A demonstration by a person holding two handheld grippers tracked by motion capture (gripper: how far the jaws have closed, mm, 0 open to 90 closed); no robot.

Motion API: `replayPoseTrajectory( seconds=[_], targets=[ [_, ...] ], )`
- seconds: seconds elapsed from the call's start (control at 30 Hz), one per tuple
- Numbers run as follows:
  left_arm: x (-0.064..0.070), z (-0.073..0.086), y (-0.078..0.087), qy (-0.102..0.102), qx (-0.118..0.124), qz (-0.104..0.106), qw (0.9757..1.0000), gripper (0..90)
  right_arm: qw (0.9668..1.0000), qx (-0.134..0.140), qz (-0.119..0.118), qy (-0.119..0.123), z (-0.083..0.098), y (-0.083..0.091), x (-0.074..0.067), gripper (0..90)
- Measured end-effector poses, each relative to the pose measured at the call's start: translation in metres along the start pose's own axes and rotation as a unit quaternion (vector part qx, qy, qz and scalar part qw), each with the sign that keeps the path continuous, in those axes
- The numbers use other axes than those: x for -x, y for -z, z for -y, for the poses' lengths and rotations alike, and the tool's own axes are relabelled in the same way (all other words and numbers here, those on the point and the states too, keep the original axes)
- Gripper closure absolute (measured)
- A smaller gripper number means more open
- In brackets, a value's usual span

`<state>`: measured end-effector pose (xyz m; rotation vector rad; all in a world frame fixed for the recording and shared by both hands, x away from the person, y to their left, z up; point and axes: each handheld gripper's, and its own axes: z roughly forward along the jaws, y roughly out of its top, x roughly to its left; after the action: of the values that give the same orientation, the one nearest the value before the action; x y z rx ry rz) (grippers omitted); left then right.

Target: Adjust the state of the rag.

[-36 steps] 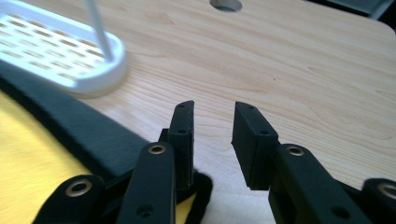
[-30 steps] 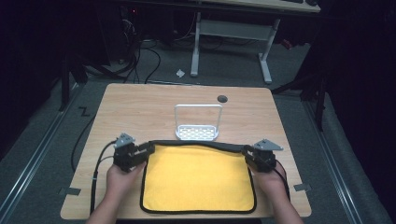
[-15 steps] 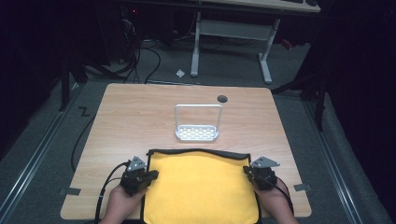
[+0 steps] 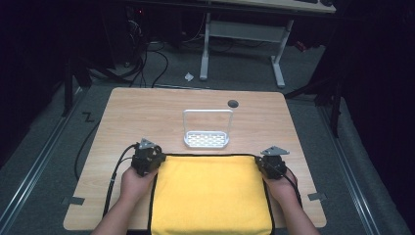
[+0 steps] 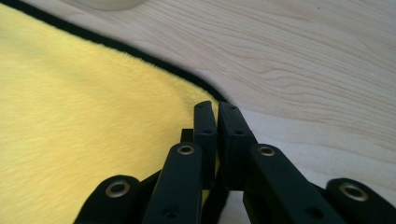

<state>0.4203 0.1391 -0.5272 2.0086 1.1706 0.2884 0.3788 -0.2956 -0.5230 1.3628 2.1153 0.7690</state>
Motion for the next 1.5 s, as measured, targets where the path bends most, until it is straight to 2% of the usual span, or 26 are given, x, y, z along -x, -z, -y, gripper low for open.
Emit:
replayPoseTrajectory(
  seconds=[0.07, 0.1, 0.13, 0.17, 0.23, 0.27, 0.3, 0.33, 0.37, 0.47, 0.67, 0.8, 0.87, 0.9, 1.0, 1.1, 1.2, 1.27, 1.37, 1.47, 1.5],
  targets=[
    [-0.005, 0.000, -0.001, 0.014, 0.000, 0.006, 0.9999, 80.5, 1.0000, 0.002, -0.002, -0.007, -0.001, -0.002, 0.003, 85.7],
    [-0.004, 0.001, 0.001, 0.014, 0.000, 0.007, 0.9999, 80.5, 1.0000, 0.002, -0.002, -0.007, -0.001, -0.002, 0.003, 85.7],
    [0.001, 0.003, 0.006, 0.002, 0.002, 0.013, 0.9999, 77.8, 0.9999, 0.012, -0.003, -0.002, -0.001, 0.007, -0.001, 85.0],
    [0.004, 0.005, 0.009, -0.006, 0.005, 0.017, 0.9998, 77.8, 0.9999, 0.012, -0.003, -0.002, -0.001, 0.007, -0.001, 85.0],
    [0.013, 0.010, 0.013, -0.020, 0.004, 0.027, 0.9994, 76.6, 0.9996, 0.022, -0.017, 0.010, 0.004, 0.017, -0.010, 85.0],
    [0.017, 0.012, 0.013, -0.029, -0.001, 0.024, 0.9993, 76.6, 0.9994, 0.019, -0.022, 0.016, 0.006, 0.019, -0.013, 85.0],
    [0.018, 0.014, 0.010, -0.039, -0.009, 0.016, 0.9991, 77.6, 0.9994, 0.003, -0.024, 0.025, 0.013, 0.018, -0.021, 85.2],
    [0.017, 0.015, 0.008, -0.043, -0.007, 0.015, 0.9989, 77.6, 0.9994, 0.003, -0.024, 0.025, 0.013, 0.018, -0.021, 85.2],
    [0.014, 0.015, 0.007, -0.037, 0.000, 0.021, 0.9991, 79.2, 0.9994, -0.001, -0.021, 0.027, 0.015, 0.017, -0.022, 85.7],
    [0.007, 0.012, 0.002, -0.017, 0.011, 0.027, 0.9994, 83.1, 0.9998, 0.003, -0.014, 0.014, 0.012, 0.013, -0.018, 86.3],
    [0.003, -0.002, -0.013, -0.022, 0.019, 0.011, 0.9995, 83.6, 1.0000, 0.006, 0.006, 0.003, -0.005, -0.008, -0.004, 86.1],
    [0.003, -0.002, -0.011, -0.015, 0.014, 0.016, 0.9997, 80.2, 0.9999, -0.002, 0.008, -0.009, -0.011, -0.010, -0.001, 79.3],
    [0.003, -0.003, -0.008, -0.016, 0.018, 0.013, 0.9996, 74.9, 0.9997, 0.008, 0.022, -0.007, -0.010, -0.005, -0.003, 74.6],
    [0.003, -0.004, -0.005, -0.019, 0.026, 0.011, 0.9994, 72.1, 0.9997, 0.015, 0.021, -0.006, -0.009, -0.002, -0.003, 72.8],
    [0.001, -0.006, -0.001, -0.019, 0.043, 0.005, 0.9989, 62.3, 0.9997, 0.021, 0.003, -0.010, -0.005, 0.007, -0.007, 67.1],
    [-0.003, -0.010, -0.002, -0.012, 0.042, 0.005, 0.9991, 57.5, 0.9995, 0.017, -0.023, -0.008, -0.003, 0.012, -0.013, 62.6],
    [-0.003, -0.011, -0.008, -0.009, 0.033, 0.003, 0.9994, 50.5, 0.9990, 0.026, -0.035, 0.012, 0.000, 0.018, -0.023, 57.3],
    [-0.003, -0.011, -0.012, -0.010, 0.033, -0.007, 0.9994, 46.9, 0.9983, 0.034, -0.040, 0.023, -0.001, 0.023, -0.030, 55.2],
    [-0.004, -0.009, -0.020, -0.010, 0.029, -0.024, 0.9992, 40.7, 0.9969, 0.052, -0.052, 0.027, -0.002, 0.033, -0.041, 51.0],
    [-0.004, -0.009, -0.021, -0.009, 0.032, -0.031, 0.9990, 39.5, 0.9954, 0.062, -0.062, 0.039, -0.002, 0.039, -0.053, 49.3],
    [-0.003, -0.009, -0.021, -0.014, 0.031, -0.034, 0.9988, 41.0, 0.9941, 0.064, -0.071, 0.051, -0.002, 0.043, -0.063, 48.4]
  ],
)
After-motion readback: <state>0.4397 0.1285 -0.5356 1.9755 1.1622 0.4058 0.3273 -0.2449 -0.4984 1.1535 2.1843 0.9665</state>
